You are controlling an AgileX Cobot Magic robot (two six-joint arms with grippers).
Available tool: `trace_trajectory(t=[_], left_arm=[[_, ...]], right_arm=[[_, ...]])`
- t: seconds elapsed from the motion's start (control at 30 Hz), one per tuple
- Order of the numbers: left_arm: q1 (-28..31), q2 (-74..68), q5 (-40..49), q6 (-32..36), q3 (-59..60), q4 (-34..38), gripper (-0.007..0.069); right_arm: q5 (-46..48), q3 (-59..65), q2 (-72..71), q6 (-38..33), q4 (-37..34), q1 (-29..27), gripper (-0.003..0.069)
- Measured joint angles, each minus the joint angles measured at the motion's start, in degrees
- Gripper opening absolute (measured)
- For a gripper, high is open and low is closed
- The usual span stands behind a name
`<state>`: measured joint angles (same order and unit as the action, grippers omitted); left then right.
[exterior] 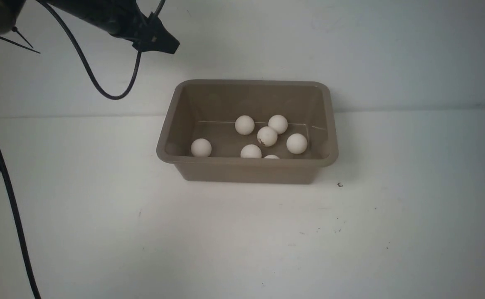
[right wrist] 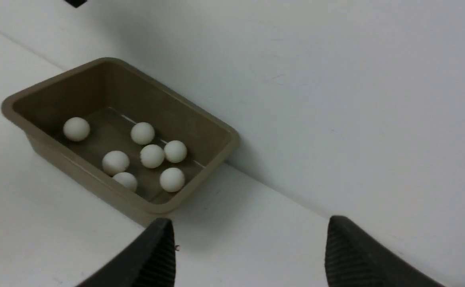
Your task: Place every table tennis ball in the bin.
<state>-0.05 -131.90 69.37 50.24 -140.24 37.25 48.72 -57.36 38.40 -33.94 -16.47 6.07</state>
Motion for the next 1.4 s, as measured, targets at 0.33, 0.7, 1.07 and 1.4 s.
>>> trace_trajectory(t=[0.33, 0.7, 1.07, 1.4], left_arm=[[-0.07, 0.05, 0.84, 0.21, 0.00, 4.55, 0.0478], [-0.07, 0.05, 1.35, 0.54, 0.00, 8.27, 0.0478], [-0.07, 0.05, 1.35, 0.56, 0.00, 8.99, 0.0478], [-0.07, 0.05, 1.35, 0.51, 0.00, 9.97, 0.0478]], right_arm=[[-16.24, 19.64, -15.75, 7.77, 2.78, 2.46, 0.0462], [-29.04, 34.87, -26.47, 8.54, 4.12, 5.49, 0.0462], [-24.30, 36.05, -26.52, 10.10, 3.02, 5.49, 0.0462], [-21.61, 36.09, -26.52, 10.10, 3.02, 5.49, 0.0462]])
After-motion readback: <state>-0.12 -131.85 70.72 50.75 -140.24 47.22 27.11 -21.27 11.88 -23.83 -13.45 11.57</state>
